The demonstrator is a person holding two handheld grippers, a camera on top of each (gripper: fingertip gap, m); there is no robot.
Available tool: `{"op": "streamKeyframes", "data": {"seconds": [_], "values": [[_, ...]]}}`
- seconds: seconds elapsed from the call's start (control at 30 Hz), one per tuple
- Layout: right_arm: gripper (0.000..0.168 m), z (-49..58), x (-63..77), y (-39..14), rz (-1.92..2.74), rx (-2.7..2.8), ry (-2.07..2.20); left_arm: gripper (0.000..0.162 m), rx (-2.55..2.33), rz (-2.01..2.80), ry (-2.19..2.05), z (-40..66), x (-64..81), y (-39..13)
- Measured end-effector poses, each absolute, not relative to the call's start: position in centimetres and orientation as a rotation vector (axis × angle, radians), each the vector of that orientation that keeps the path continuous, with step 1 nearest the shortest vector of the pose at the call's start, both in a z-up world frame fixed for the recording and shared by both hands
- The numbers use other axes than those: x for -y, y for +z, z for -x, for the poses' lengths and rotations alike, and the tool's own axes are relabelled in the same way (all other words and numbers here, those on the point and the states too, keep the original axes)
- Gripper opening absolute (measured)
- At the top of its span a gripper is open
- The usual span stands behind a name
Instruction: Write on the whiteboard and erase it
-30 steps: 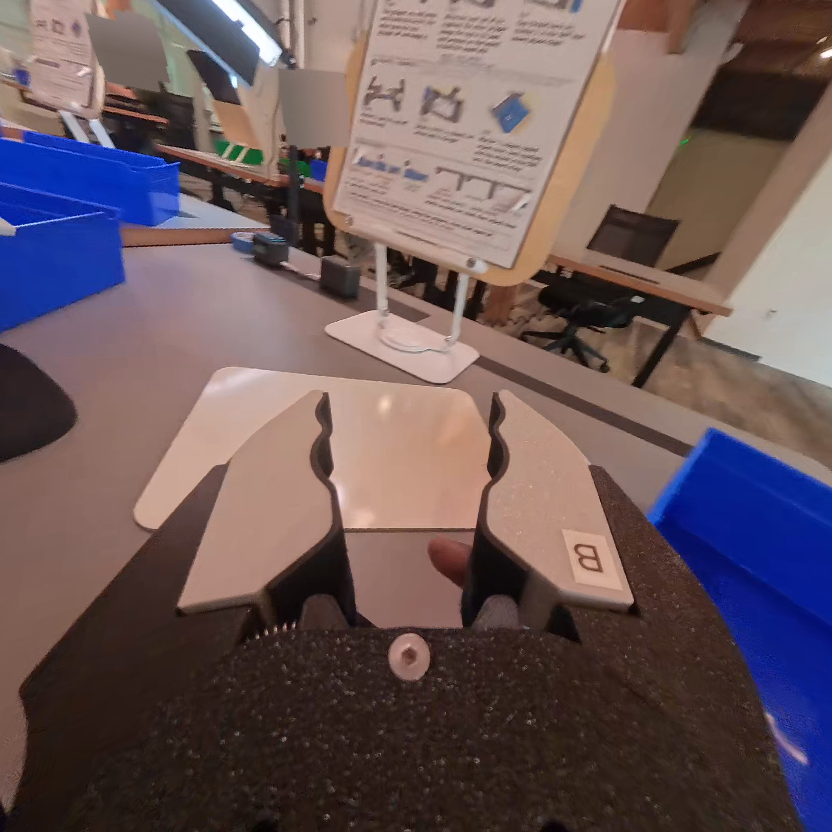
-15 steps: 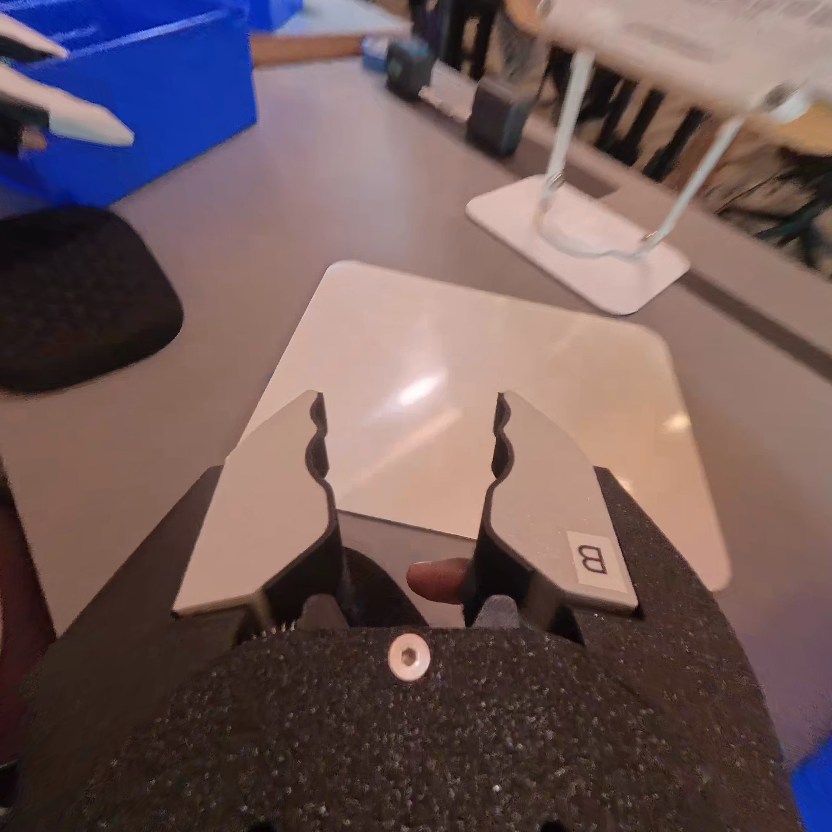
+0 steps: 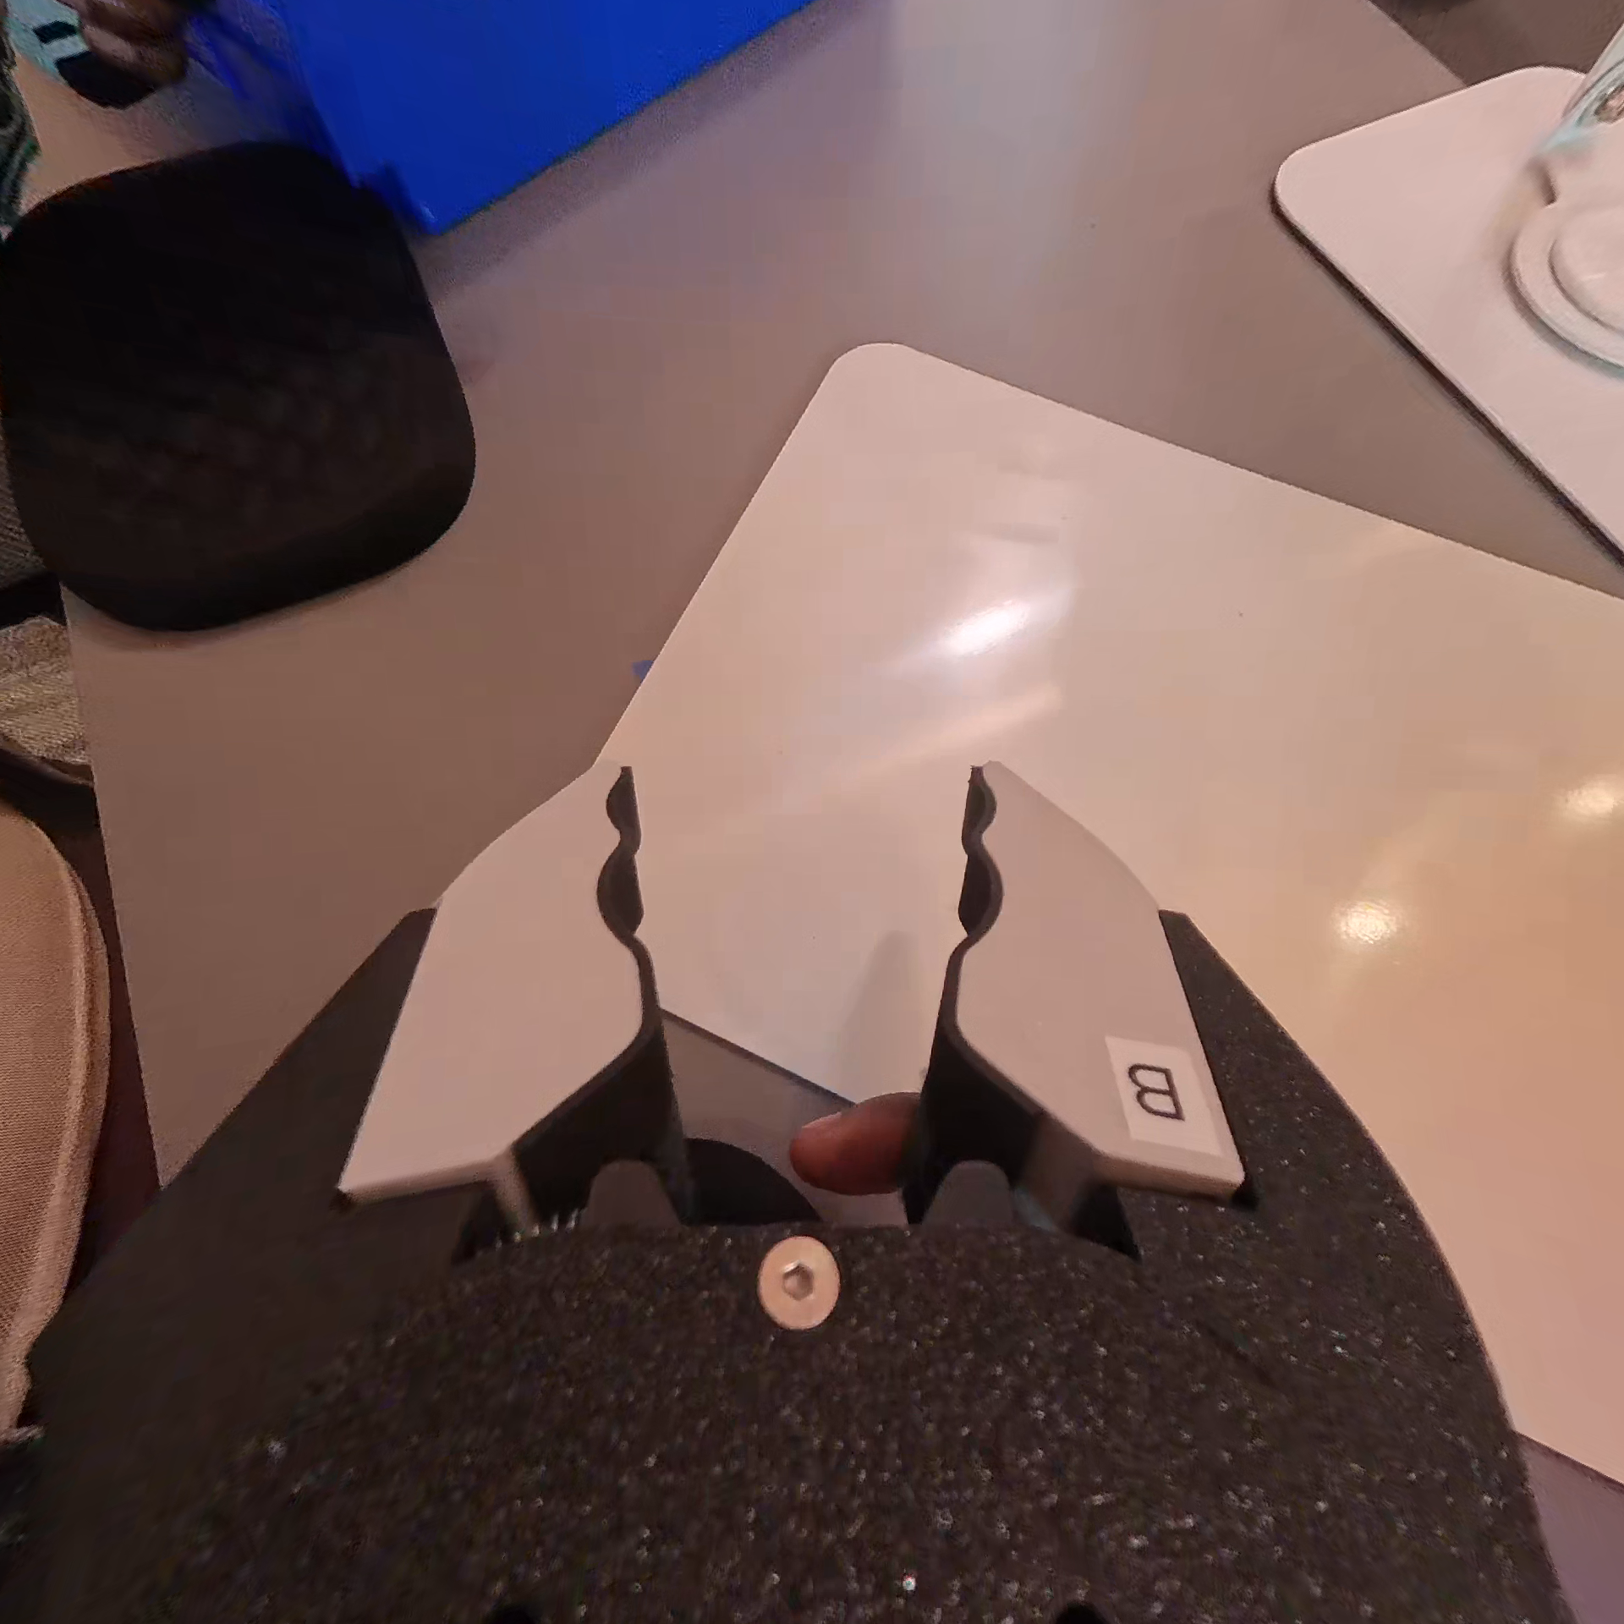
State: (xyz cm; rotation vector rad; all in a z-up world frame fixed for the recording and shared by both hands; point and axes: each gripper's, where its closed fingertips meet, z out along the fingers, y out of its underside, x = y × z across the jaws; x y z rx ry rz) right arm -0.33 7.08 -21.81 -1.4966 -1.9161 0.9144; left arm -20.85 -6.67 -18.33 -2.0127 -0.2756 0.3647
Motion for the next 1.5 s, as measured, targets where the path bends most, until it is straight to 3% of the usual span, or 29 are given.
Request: {"op": "streamKeyframes", "data": {"seconds": [0.23, 0.53, 0.73, 0.87, 1.0, 1.13, 1.23, 1.37, 1.5], "values": [[0.068, 0.3, -8.0, -20.7, 1.501, 1.839, 0.95, 0.058, 0.271, 1.957, 0.334, 24.6, 11.4, -12.3], [0.066, 0.6, -7.8, -21.0, 1.456, 1.856, 0.871, 0.05, 0.085, 2.523, 0.174, 25.1, 13.0, -19.9], [0.064, 0.5, -8.1, -20.5, 1.434, 1.844, 0.852, 0.051, 0.121, 2.665, 0.315, 26.9, 13.6, -23.0], [0.063, 0.3, -8.4, -20.1, 1.418, 1.835, 0.827, 0.051, 0.228, 2.763, 0.179, 26.7, 14.2, -25.4], [0.063, 0.3, -8.4, -19.9, 1.404, 1.84, 0.819, 0.028, 0.292, 2.743, 0.124, 26.8, 14.6, -25.7], [0.061, 1.0, -8.0, -19.6, 1.375, 1.854, 0.84, 0.021, 0.182, 2.768, 0.355, 28.6, 16.1, -25.3], [0.056, 1.6, -7.6, -19.0, 1.336, 1.856, 0.874, 0.02, 0.087, 2.68, 0.516, 30.0, 16.3, -23.1], [0.046, 2.8, -6.0, -16.8, 1.212, 1.851, 0.993, 0.02, -0.207, 2.418, 0.933, 31.8, 15.4, -15.6], [0.046, 5.0, -4.0, -12.6, 0.984, 1.886, 1.04, 0.019, -0.812, 2.142, 1.336, 29.0, 12.7, -9.4]]}}
